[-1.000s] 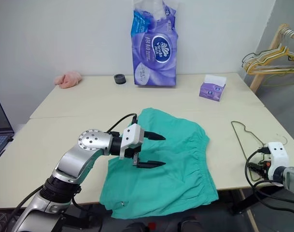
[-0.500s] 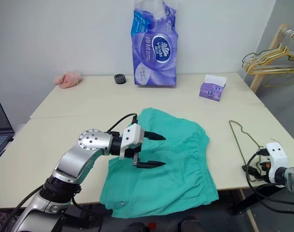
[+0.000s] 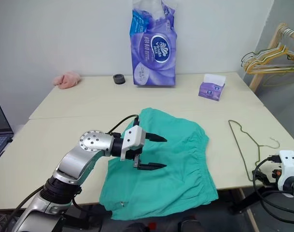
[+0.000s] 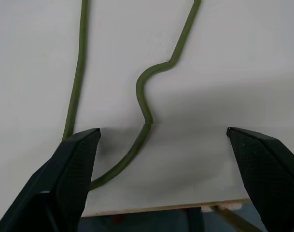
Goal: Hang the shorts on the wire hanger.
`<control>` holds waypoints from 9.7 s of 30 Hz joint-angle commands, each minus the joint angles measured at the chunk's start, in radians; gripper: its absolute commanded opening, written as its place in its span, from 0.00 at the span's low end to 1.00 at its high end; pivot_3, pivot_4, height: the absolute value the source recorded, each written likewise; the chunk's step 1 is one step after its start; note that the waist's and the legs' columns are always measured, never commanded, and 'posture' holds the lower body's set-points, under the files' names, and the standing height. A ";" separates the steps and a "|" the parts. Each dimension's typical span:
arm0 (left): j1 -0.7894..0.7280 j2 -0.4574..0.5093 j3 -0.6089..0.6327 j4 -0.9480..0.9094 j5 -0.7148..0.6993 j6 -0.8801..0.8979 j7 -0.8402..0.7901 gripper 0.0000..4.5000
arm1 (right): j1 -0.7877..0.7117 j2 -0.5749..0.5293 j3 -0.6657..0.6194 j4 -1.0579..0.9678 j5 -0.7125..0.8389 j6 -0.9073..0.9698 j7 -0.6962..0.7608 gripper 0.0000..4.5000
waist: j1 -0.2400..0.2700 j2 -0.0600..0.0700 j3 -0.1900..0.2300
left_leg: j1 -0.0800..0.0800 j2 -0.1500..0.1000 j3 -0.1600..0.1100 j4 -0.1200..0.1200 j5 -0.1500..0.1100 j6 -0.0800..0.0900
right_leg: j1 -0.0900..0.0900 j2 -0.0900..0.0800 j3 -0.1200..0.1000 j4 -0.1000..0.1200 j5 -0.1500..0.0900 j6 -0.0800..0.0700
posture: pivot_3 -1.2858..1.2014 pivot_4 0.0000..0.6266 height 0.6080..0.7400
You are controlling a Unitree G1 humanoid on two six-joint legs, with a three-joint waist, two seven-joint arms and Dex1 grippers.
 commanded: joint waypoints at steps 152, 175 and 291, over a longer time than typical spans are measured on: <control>-0.161 0.014 0.199 0.341 0.000 -0.019 0.043 0.84 | -0.448 -0.246 0.580 -0.242 -0.061 -0.328 0.583 0.00 | -0.022 0.004 0.009 | -0.016 -0.001 -0.008 0.015 -0.003 0.004 | -0.004 -0.008 -0.007 -0.010 0.013 0.003 | 0.47 0.05 1.00; -0.016 0.006 0.125 0.215 -0.030 0.022 -0.005 0.84 | 0.408 0.059 -0.185 -0.459 0.208 0.044 0.334 0.00 | -0.024 0.011 0.001 | -0.015 -0.001 -0.005 0.014 -0.003 0.004 | -0.001 -0.006 -0.004 -0.010 0.010 0.010 | 0.44 0.07 1.00; -0.050 0.005 0.183 0.353 -0.011 -0.139 0.038 0.84 | 0.061 -0.070 0.115 -0.200 0.566 0.203 0.164 0.00 | -0.026 0.009 0.002 | -0.016 -0.001 -0.004 0.014 -0.004 0.005 | -0.002 -0.002 -0.003 -0.013 0.010 0.010 | 0.46 0.09 1.00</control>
